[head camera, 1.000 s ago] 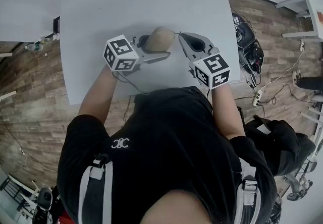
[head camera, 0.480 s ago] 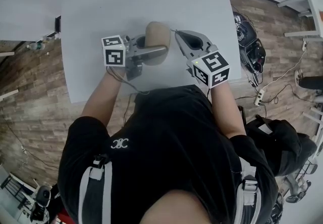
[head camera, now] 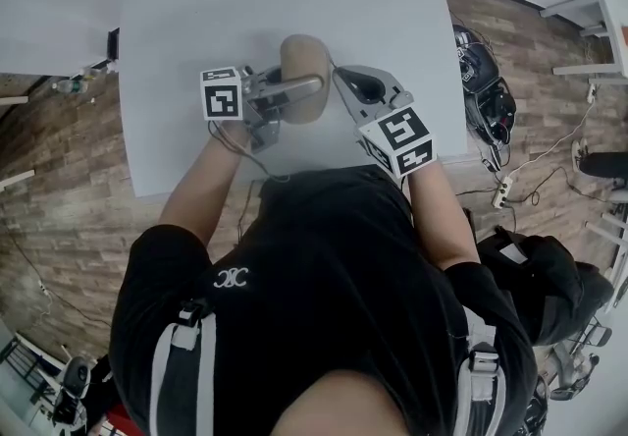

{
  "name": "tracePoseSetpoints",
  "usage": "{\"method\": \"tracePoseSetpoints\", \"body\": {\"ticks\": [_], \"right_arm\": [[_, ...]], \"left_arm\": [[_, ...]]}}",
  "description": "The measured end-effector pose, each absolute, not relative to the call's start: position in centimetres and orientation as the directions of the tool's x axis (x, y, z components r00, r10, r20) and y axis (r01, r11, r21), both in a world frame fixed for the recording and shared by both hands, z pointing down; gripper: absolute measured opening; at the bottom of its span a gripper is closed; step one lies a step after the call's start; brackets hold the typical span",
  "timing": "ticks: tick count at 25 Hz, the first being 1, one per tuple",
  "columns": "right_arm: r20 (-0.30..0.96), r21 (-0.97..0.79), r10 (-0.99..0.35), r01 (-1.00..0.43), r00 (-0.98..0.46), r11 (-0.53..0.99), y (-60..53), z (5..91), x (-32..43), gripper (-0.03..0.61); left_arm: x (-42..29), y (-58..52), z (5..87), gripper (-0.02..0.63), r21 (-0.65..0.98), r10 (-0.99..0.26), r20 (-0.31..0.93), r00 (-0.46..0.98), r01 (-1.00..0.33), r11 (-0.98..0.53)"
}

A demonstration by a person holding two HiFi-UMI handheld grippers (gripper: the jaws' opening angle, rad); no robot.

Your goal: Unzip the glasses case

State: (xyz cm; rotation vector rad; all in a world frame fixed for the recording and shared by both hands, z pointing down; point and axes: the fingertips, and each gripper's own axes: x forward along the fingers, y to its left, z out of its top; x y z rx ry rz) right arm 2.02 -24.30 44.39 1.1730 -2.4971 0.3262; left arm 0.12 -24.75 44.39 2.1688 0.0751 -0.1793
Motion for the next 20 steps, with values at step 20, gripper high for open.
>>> {"method": "tracePoseSetpoints", "body": {"ticks": [20], "right_arm": [[0.493,0.0,-0.608,-0.698,-0.623,0.716,-23.2,46.2,1.3,0.02]], "left_arm": [[-0.4,-27.6,44.4,0.287,0.871,-0.148,-0.22,0.964,0.126,-0.474]]}}
